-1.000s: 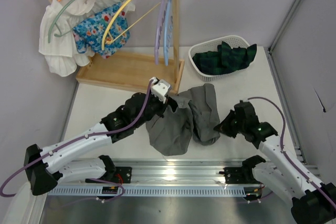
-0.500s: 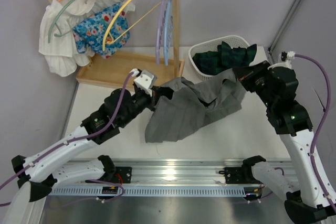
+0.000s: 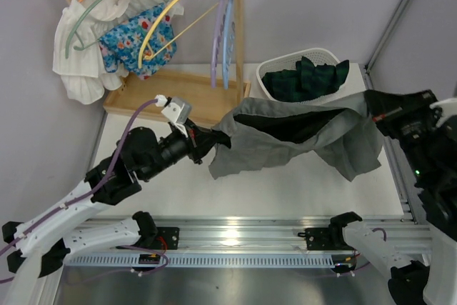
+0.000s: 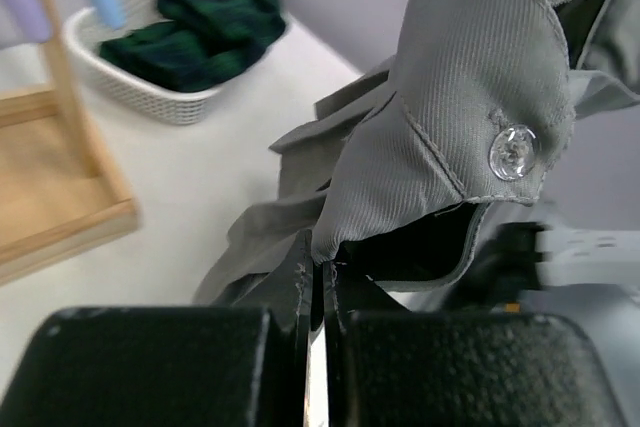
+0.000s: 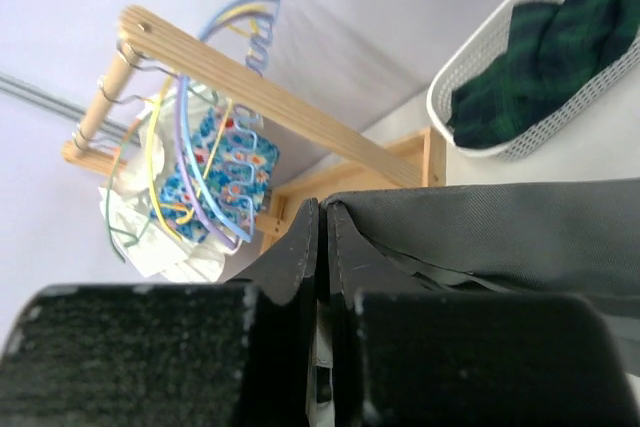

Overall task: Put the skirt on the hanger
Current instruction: Move the skirt to the center of the board

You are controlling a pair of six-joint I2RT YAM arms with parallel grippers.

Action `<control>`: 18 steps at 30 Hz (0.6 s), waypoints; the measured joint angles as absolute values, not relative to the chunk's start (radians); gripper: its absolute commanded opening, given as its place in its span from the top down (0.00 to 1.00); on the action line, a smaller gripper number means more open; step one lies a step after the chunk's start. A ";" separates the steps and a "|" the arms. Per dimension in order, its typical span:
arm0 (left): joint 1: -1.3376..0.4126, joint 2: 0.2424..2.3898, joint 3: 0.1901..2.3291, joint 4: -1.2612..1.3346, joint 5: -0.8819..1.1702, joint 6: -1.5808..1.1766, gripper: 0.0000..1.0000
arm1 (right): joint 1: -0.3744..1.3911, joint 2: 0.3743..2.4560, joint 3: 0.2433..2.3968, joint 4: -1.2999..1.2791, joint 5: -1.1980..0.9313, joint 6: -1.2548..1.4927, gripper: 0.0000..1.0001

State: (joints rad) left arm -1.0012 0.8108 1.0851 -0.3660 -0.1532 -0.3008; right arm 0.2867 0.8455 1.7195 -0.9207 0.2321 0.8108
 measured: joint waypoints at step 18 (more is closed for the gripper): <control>-0.836 1.217 0.901 -0.246 0.076 -0.759 1.00 | -0.084 1.209 1.311 -0.943 0.033 0.661 1.00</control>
